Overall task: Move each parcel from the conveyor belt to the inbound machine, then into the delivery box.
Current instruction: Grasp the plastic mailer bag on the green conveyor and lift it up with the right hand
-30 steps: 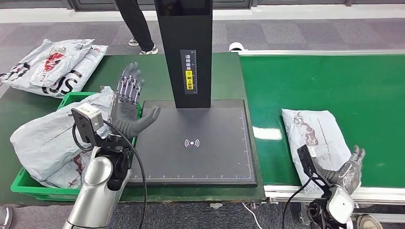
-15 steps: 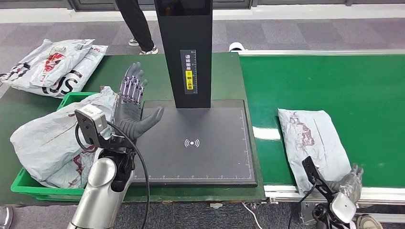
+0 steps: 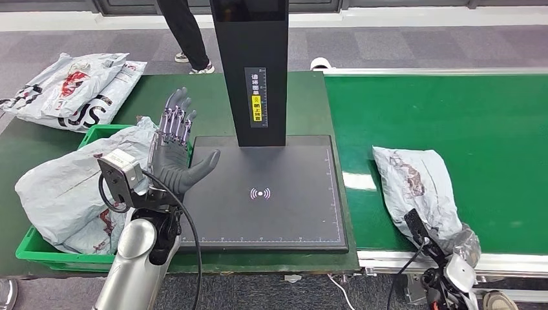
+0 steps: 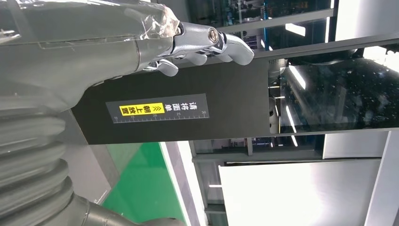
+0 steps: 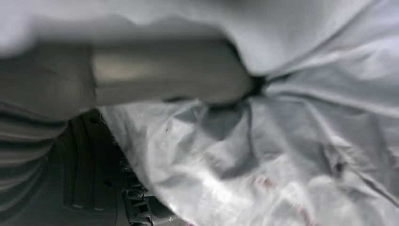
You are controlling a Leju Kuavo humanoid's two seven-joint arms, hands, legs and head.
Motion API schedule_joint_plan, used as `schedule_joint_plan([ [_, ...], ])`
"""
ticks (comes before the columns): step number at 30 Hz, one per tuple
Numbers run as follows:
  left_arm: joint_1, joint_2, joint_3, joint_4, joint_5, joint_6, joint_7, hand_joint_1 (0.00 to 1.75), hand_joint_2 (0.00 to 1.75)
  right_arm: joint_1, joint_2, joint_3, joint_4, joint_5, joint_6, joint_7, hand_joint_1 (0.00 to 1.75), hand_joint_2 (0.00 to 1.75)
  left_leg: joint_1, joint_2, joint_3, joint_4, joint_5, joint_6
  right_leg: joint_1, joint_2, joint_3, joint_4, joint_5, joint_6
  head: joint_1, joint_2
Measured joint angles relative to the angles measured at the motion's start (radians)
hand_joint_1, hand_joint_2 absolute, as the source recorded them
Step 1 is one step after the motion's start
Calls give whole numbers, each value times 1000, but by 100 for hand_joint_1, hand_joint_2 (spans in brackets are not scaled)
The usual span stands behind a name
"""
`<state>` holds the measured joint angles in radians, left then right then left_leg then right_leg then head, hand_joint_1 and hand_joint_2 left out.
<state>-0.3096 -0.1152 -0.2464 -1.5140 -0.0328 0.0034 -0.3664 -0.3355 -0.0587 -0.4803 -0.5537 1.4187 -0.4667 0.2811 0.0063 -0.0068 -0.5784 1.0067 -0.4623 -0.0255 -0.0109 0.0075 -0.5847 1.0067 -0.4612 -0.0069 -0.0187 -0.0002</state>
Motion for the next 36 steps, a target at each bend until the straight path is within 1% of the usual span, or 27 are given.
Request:
schedule_joint_plan([
  [17, 0, 2, 0, -2, -6, 0, -1, 0, 175, -16, -3, 0, 27, -1, -3, -3, 175, 175, 0, -3, -1, 0, 0, 0, 0, -2, 0, 0, 0, 0, 0, 0],
  [21, 0, 2, 0, -3, -11, 0, -5, 0, 175, -15, -3, 0, 28, -11, -8, -21, 175, 175, 0, -3, -1, 0, 0, 0, 0, -2, 1, 0, 0, 0, 0, 0],
  [24, 0, 3, 0, -3, -15, 1, -8, 0, 175, -13, 1, 0, 25, -38, -24, -54, 175, 175, 0, -3, -1, 0, 0, 0, 0, -3, 1, 0, 0, 0, 0, 0],
  [27, 1, 3, 2, -3, -23, 6, -10, 0, 175, 0, 15, 4, -13, -95, -64, -122, 175, 175, 0, -3, -1, 0, 0, 0, 0, -3, 1, 0, 0, 0, 0, 0],
  [28, 1, 3, 3, -4, -27, 9, -13, 0, 175, 10, 29, 8, -48, -133, -88, -163, 175, 175, 0, -3, -1, 0, 0, 0, 0, -3, 0, 0, 0, 0, 0, 0],
  [29, 2, 3, 3, -6, -30, 12, -18, 0, 175, 24, 50, 15, -105, -190, -120, -228, 175, 175, 0, -3, -2, 0, 1, 0, 0, -3, 0, 1, 0, 0, 0, 0],
  [30, 3, 3, 4, -7, -34, 15, -23, 0, 175, 44, 79, 25, -190, -260, -147, -314, 175, 175, 0, -3, -3, 0, 1, 0, 0, -3, -1, 1, 0, 0, 0, 0],
  [31, 3, 2, 4, -8, -37, 18, -30, 0, 175, 68, 113, 44, -309, -326, -167, -418, 175, 175, 0, -4, -4, 0, 1, -1, 0, -3, -2, 2, 0, 0, 0, 0],
  [32, 2, 0, 4, -7, -40, 20, -35, 0, 175, 88, 144, 73, -439, -368, -174, -517, 175, 175, -1, -3, -5, 0, 2, -1, -1, -2, -5, 3, 0, 0, 0, 0],
  [33, 0, -2, 4, -6, -42, 23, -38, 0, 175, 100, 167, 116, -566, -381, -170, -595, 175, 175, -1, -2, -6, 0, 2, -2, -3, -1, -7, 4, 0, 0, 0, 0],
  [34, -2, -4, 4, -4, -43, 25, -41, 0, 175, 102, 178, 175, -686, -378, -171, -639, 175, 175, -1, -1, -6, 0, 3, -2, -3, 0, -9, 4, 1, -1, 0, 0],
  [35, -5, -6, 4, -2, -44, 27, -43, 0, 175, 96, 183, 237, -778, -373, -180, -638, 175, 175, -1, 0, -6, 0, 3, -3, -3, 1, -10, 5, 0, -1, -1, 0],
  [36, -8, -8, 4, 0, -45, 28, -45, 0, 175, 90, 183, 297, -857, -380, -195, -609, 175, 175, 0, 0, -5, 0, 3, -3, -3, 1, -9, 5, 0, -1, -1, 0],
])
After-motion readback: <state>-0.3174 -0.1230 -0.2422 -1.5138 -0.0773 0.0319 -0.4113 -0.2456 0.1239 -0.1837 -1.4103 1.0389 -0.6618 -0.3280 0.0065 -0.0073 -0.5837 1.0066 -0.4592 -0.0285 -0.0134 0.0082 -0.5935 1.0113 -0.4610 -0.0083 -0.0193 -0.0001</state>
